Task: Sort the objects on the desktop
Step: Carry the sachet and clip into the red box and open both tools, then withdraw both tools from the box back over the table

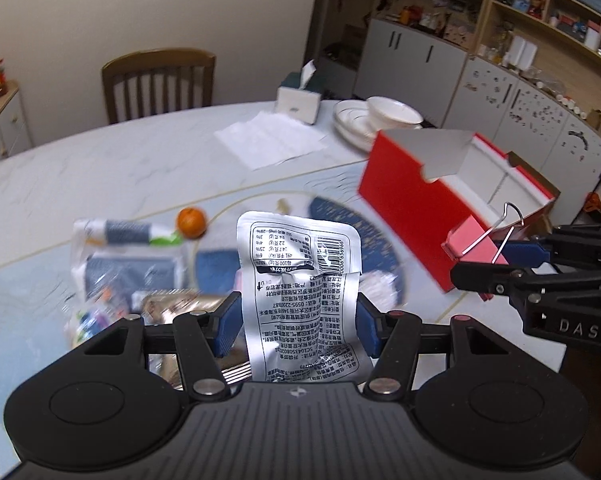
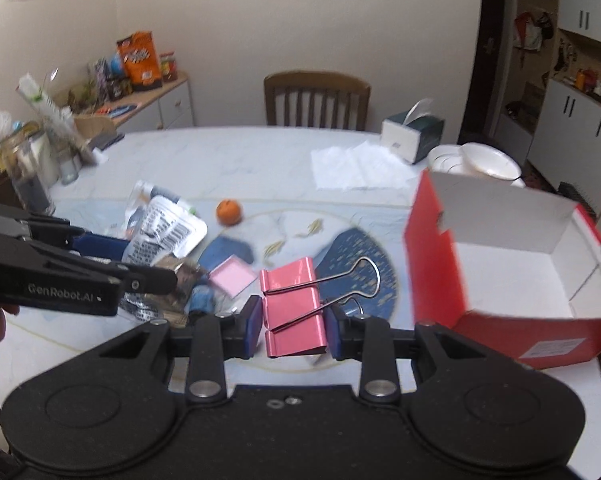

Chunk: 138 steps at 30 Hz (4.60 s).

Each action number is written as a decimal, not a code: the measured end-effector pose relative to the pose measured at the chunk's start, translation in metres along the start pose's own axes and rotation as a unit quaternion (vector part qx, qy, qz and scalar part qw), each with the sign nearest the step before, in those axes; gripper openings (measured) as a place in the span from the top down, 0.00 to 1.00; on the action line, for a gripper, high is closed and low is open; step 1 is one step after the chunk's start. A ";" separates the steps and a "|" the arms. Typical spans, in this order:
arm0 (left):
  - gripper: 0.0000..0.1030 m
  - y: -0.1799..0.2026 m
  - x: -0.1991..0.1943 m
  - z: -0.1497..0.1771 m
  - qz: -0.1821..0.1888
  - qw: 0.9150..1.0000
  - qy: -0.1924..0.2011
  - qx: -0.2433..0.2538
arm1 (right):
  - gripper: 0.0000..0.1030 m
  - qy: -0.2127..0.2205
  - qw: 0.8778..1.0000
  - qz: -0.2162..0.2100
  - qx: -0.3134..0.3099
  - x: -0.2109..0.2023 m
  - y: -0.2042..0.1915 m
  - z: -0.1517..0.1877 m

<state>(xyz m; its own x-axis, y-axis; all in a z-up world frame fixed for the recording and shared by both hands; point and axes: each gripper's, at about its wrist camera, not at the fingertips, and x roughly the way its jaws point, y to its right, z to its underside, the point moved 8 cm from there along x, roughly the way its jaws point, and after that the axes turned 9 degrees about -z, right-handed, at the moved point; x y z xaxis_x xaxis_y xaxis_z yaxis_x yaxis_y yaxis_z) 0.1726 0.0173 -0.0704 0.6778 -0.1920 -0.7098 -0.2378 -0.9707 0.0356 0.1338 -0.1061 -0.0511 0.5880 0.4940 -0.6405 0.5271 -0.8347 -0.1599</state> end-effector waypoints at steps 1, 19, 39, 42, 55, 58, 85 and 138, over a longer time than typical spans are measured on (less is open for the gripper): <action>0.44 0.006 -0.001 -0.004 0.002 1.000 0.002 0.003 | 0.70 0.006 1.000 0.001 0.000 -0.004 0.005 -0.003; 0.44 0.157 0.031 -0.070 0.009 0.999 0.018 0.040 | 0.70 0.029 1.000 -0.006 -0.006 -0.045 0.143 -0.025; 0.44 0.256 0.127 -0.122 0.008 0.992 -0.035 0.121 | 0.70 -0.007 1.000 0.010 -0.010 -0.025 0.267 -0.016; 0.44 0.261 0.149 -0.124 0.008 0.990 -0.055 0.130 | 0.70 -0.027 0.999 0.008 -0.020 -0.011 0.274 -0.012; 0.44 0.265 0.228 -0.110 -0.002 0.976 -0.154 0.155 | 0.70 -0.144 0.989 -0.009 -0.042 0.045 0.303 0.014; 0.44 0.265 0.240 -0.105 0.001 0.972 -0.177 0.158 | 0.70 -0.169 0.985 -0.012 -0.041 0.053 0.307 0.020; 0.39 0.259 0.224 -0.102 0.021 0.971 -0.199 0.130 | 0.58 -0.205 0.977 -0.026 -0.047 0.046 0.305 0.031; 0.22 0.052 0.004 -0.048 -0.035 0.999 0.024 0.004 | 0.30 -0.013 0.997 -0.077 -0.007 -0.018 0.069 -0.018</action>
<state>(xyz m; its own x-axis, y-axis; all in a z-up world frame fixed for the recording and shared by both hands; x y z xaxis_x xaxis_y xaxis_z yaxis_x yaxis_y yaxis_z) 0.1965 -0.0413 -0.0377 0.7253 -0.1310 -0.6759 -0.1939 -0.9809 -0.0179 0.1705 -0.1679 -0.0373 0.4840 0.6091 -0.6283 0.6179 -0.7463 -0.2475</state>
